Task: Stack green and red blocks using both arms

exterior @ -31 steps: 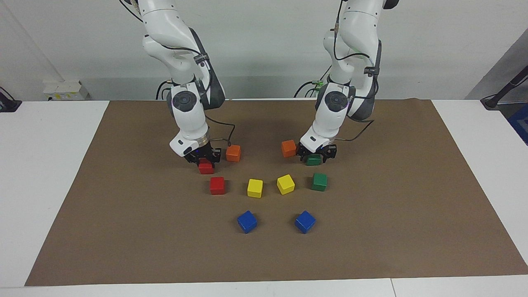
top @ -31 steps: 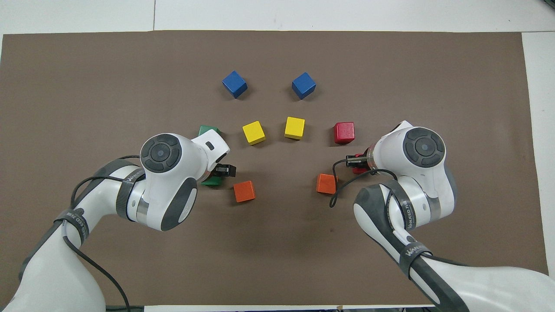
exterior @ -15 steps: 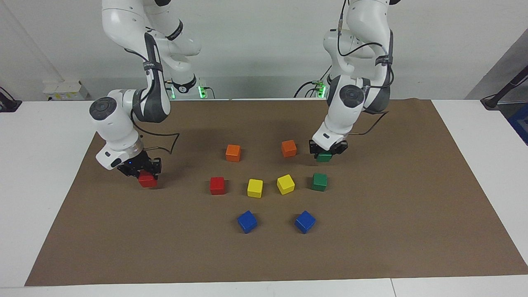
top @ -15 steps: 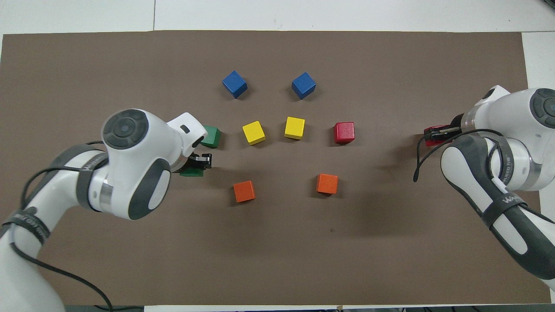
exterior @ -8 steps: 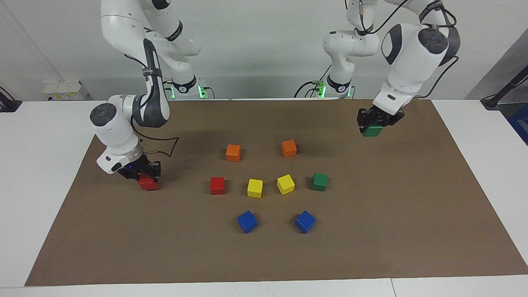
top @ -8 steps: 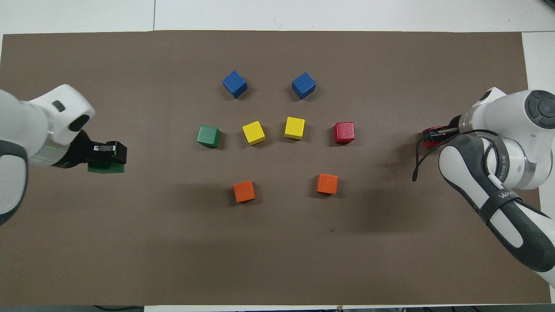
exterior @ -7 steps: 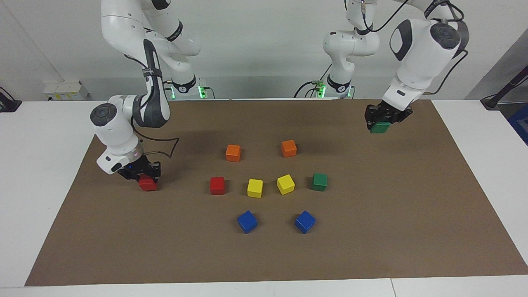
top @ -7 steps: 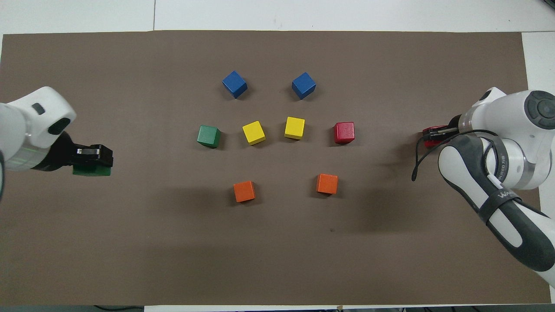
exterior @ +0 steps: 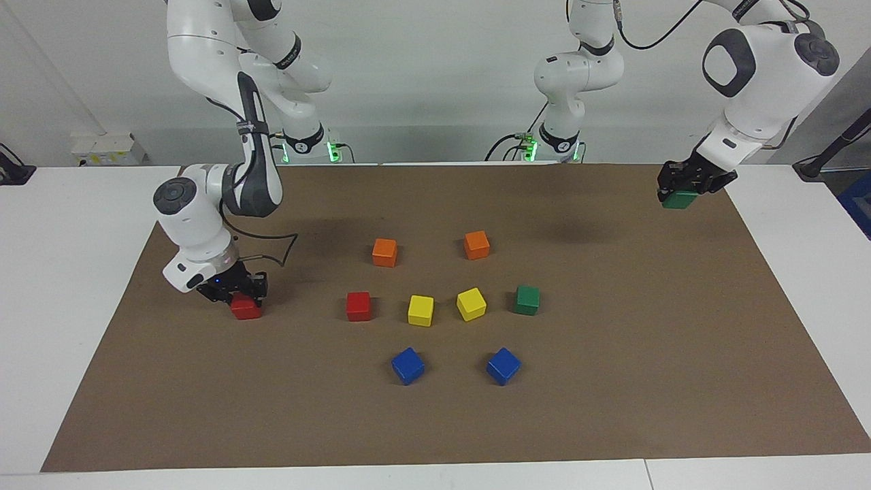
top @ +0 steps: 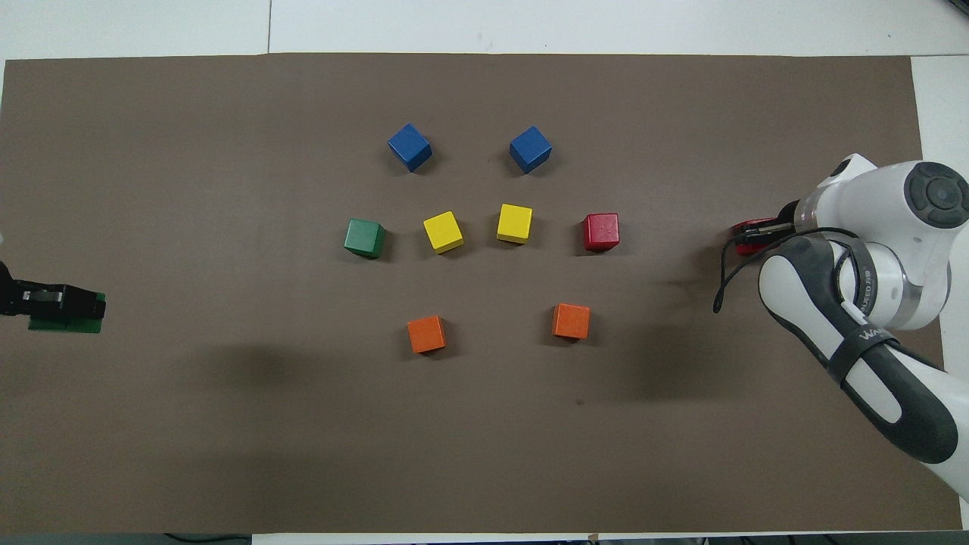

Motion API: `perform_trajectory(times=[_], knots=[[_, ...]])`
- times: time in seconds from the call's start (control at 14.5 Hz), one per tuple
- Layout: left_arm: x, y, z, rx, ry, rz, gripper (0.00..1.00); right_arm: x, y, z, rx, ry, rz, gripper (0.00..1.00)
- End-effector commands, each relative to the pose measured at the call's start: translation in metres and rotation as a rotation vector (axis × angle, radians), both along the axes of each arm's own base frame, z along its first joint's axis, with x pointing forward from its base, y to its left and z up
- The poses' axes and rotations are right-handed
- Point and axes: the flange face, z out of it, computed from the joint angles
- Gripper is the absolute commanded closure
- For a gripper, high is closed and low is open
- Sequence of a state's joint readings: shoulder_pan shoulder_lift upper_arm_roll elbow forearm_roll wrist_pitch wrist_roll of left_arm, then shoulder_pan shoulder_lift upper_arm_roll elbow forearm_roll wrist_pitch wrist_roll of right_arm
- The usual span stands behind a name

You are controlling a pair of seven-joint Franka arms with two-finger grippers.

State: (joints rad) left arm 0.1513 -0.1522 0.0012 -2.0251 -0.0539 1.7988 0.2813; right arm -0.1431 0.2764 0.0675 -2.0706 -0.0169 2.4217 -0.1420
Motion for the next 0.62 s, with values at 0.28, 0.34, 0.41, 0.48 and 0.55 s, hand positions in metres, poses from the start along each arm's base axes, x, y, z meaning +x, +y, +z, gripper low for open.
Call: perform_trajectory(times=[0.28,0.34,0.41,0.48,0.55], knots=[[-0.021,0.032,-0.088,0.014,-0.076,-0.013,1.00,-0.002,-0.004,0.019,0.003,0.023,0.019,0.00],[-0.016,0.032,-0.101,0.017,-0.081,-0.011,1.00,0.000,-0.002,0.036,0.003,0.040,0.019,0.00],[-0.013,0.029,-0.114,0.017,-0.080,-0.017,1.00,0.003,-0.002,0.056,0.003,0.059,0.016,0.00],[-0.009,0.028,-0.127,0.018,-0.083,-0.023,1.00,0.008,0.006,0.080,0.004,0.075,0.012,0.00],[-0.006,0.026,-0.138,0.025,-0.103,-0.024,1.00,0.014,0.017,0.103,0.006,0.095,-0.017,0.00]])
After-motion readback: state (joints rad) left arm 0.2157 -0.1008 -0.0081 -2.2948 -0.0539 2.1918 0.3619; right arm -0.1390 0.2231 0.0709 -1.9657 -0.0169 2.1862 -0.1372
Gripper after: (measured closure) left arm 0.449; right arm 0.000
